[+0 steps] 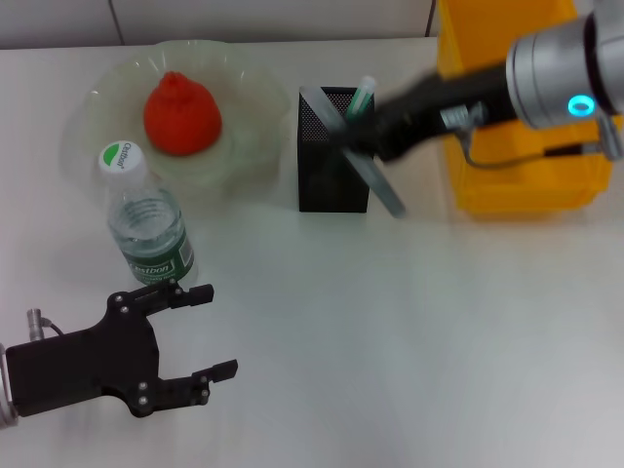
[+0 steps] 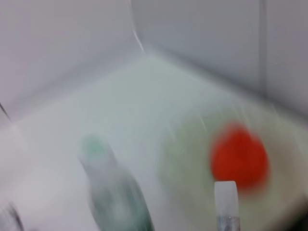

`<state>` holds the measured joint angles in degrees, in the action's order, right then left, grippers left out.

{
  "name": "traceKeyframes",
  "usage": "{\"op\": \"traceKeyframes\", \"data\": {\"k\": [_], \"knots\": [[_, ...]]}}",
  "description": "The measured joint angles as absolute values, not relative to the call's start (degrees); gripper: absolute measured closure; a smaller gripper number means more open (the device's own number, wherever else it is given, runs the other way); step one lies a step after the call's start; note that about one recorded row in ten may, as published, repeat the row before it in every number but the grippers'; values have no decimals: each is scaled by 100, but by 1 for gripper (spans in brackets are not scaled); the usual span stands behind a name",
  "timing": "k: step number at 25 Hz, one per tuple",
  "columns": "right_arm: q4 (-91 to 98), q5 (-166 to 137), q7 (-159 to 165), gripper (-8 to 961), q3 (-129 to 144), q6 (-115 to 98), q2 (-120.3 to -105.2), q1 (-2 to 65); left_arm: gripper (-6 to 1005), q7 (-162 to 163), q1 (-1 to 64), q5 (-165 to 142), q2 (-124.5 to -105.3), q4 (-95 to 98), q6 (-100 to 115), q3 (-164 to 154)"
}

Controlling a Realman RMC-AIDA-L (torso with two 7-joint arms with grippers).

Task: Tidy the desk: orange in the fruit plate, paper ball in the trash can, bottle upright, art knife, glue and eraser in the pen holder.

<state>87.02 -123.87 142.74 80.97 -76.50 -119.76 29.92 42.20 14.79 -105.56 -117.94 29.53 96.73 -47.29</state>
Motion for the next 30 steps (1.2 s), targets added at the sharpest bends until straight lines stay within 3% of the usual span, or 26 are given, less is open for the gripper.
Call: {"op": "traceKeyframes", "data": {"k": [7, 18, 24, 30], "knots": [[7794, -10110, 11781, 818, 8060, -6111, -11958, 2779, 187, 4218, 1481, -10564, -11801, 2959, 9672, -4754], [4731, -7615, 8600, 819, 8057, -5073, -11960, 3640, 186, 4219, 1476, -10565, -11810, 2962, 9666, -4770], [4156, -7340, 8126, 820, 8076, -5057, -11968, 3696, 187, 4219, 1469, -10565, -11813, 2962, 9671, -4755], [4083, -7321, 7963, 733, 8040, -5168, -11976, 3495, 186, 4219, 1455, -10564, -11806, 2962, 9702, -4729]]}}
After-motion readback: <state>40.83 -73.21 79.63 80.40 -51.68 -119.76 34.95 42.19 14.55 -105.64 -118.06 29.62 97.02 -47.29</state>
